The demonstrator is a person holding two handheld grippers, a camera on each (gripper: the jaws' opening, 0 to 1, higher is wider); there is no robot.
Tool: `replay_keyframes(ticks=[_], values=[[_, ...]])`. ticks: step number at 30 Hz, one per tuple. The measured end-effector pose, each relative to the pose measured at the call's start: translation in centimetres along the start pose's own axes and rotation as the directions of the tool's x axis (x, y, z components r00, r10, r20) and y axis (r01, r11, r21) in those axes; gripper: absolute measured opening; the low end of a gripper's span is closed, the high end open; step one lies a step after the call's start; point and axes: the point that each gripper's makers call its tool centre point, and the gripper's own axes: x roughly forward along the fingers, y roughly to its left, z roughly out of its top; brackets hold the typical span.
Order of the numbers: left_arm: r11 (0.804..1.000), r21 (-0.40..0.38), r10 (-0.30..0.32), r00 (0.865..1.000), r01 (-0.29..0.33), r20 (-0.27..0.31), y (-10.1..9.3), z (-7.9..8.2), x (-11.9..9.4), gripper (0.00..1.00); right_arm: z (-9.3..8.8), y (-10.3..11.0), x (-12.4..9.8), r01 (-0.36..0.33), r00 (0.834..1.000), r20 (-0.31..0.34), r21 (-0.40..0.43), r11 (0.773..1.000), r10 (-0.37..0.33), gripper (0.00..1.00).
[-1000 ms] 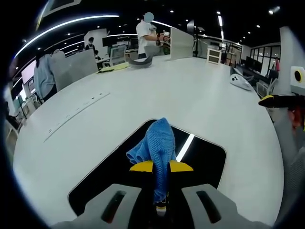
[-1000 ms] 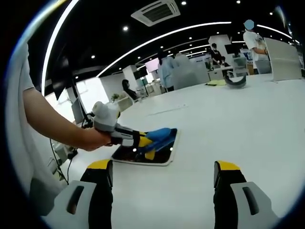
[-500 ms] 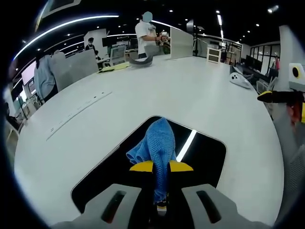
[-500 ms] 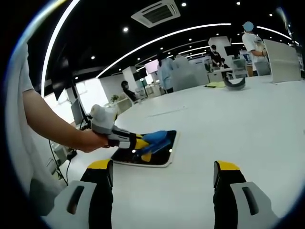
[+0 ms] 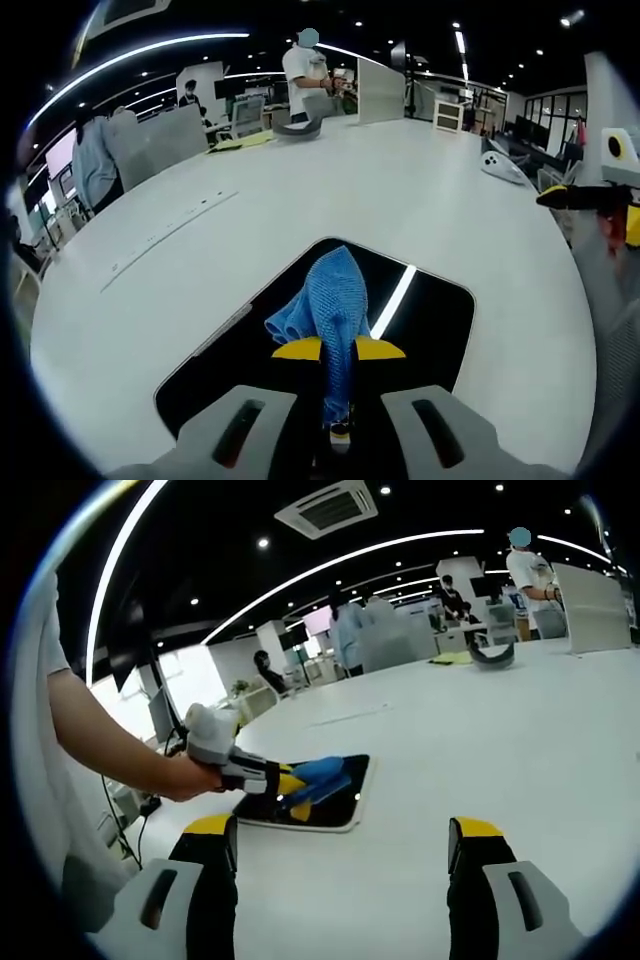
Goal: Wipe the mirror surface with the cleaning cloth until all visible marks leave the cleaned area.
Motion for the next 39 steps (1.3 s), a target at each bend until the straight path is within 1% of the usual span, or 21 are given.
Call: replay_keyframes(ticks=[22,39], values=[[1.000,0.000,-0.004,1.000,0.004,0.006,0.7,-1.2,-1.3,0.07,0.0,0.0,0.1,-0.004,1.000,0.002,0.003,1.000,0.004,0.86],[1.000,-0.017,0.002,1.000,-0.002,0.013,1.2,-1.9,-2.3,0.07,-0.1,0.1,0.1,-0.004,1.000,-0.002,0.002,1.000,0.004,0.86]])
